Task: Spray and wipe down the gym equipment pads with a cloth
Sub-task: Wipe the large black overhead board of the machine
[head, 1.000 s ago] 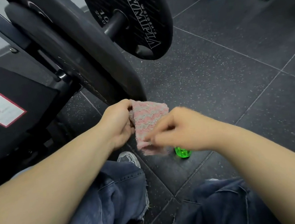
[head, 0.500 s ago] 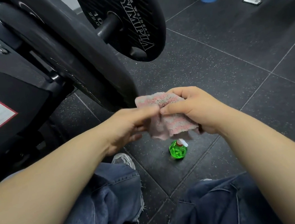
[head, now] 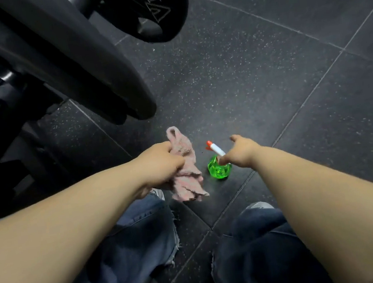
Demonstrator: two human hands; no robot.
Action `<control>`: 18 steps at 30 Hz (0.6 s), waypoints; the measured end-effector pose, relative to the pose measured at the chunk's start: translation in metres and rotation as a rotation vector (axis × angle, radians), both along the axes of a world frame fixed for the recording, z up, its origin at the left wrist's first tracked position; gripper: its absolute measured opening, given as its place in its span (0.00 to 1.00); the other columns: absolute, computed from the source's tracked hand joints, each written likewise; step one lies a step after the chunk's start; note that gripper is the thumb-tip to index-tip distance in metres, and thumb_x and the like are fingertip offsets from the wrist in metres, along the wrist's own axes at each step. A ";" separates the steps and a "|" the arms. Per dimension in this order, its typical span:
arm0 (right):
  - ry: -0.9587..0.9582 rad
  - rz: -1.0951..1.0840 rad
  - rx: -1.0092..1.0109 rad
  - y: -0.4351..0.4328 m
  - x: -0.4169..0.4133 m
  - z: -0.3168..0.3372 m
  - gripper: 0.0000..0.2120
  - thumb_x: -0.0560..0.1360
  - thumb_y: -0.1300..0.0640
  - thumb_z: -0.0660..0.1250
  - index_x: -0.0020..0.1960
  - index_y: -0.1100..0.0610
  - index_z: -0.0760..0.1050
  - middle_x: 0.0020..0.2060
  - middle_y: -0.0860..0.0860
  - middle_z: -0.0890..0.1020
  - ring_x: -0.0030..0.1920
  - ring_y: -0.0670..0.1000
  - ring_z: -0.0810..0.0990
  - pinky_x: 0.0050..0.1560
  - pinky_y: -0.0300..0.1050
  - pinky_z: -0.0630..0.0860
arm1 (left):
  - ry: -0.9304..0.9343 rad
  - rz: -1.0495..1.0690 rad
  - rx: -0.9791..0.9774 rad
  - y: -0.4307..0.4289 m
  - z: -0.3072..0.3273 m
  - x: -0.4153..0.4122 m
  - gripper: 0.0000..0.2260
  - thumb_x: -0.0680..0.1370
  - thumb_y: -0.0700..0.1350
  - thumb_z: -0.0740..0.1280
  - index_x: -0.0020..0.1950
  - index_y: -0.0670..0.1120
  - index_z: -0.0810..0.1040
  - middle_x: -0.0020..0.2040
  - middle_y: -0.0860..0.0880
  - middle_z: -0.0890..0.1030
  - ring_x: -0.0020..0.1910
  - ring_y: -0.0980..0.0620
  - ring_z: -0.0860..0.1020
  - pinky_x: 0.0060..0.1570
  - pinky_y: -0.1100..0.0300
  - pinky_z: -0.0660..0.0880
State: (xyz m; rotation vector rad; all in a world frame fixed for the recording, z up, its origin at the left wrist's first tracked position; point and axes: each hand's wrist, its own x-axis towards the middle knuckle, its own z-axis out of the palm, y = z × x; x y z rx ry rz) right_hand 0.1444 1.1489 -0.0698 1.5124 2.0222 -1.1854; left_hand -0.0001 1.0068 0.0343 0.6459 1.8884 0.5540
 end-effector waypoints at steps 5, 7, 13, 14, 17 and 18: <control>-0.030 -0.086 -0.020 -0.010 -0.012 -0.071 0.37 0.76 0.51 0.69 0.78 0.61 0.55 0.68 0.60 0.73 0.66 0.60 0.74 0.60 0.46 0.70 | 0.004 0.068 -0.017 -0.001 -0.021 -0.016 0.20 0.76 0.32 0.55 0.53 0.52 0.81 0.39 0.45 0.83 0.32 0.48 0.78 0.35 0.53 0.77; -0.003 -0.110 0.015 -0.012 -0.013 -0.092 0.22 0.79 0.52 0.64 0.71 0.56 0.67 0.63 0.59 0.77 0.61 0.59 0.76 0.52 0.46 0.70 | 0.028 0.107 0.010 0.003 -0.028 -0.020 0.22 0.76 0.32 0.54 0.53 0.54 0.82 0.40 0.47 0.84 0.34 0.48 0.80 0.35 0.53 0.79; 0.043 -0.125 0.161 -0.013 0.003 -0.101 0.14 0.82 0.49 0.59 0.63 0.54 0.73 0.55 0.61 0.79 0.56 0.63 0.76 0.51 0.50 0.71 | 0.012 0.150 0.025 0.020 -0.028 -0.012 0.18 0.76 0.33 0.57 0.51 0.46 0.85 0.47 0.43 0.86 0.45 0.43 0.83 0.52 0.48 0.81; 0.042 -0.119 0.181 -0.011 0.008 -0.098 0.15 0.82 0.49 0.58 0.64 0.54 0.73 0.56 0.61 0.78 0.57 0.64 0.75 0.54 0.52 0.71 | 0.016 0.120 0.025 0.026 -0.021 -0.006 0.14 0.76 0.37 0.59 0.51 0.43 0.84 0.47 0.43 0.85 0.45 0.43 0.82 0.54 0.47 0.80; 0.075 -0.130 0.218 -0.007 0.025 -0.083 0.15 0.82 0.48 0.59 0.63 0.55 0.74 0.58 0.61 0.76 0.58 0.64 0.74 0.55 0.51 0.70 | 0.052 0.179 0.061 0.036 -0.005 0.012 0.20 0.71 0.56 0.60 0.44 0.44 0.86 0.41 0.43 0.85 0.41 0.44 0.81 0.49 0.53 0.77; 0.114 -0.150 0.219 -0.006 0.029 -0.074 0.14 0.82 0.49 0.60 0.62 0.55 0.75 0.57 0.60 0.78 0.57 0.63 0.76 0.52 0.49 0.70 | 0.084 0.187 0.114 0.035 -0.002 0.019 0.18 0.73 0.56 0.62 0.42 0.45 0.86 0.39 0.44 0.85 0.36 0.47 0.81 0.44 0.56 0.77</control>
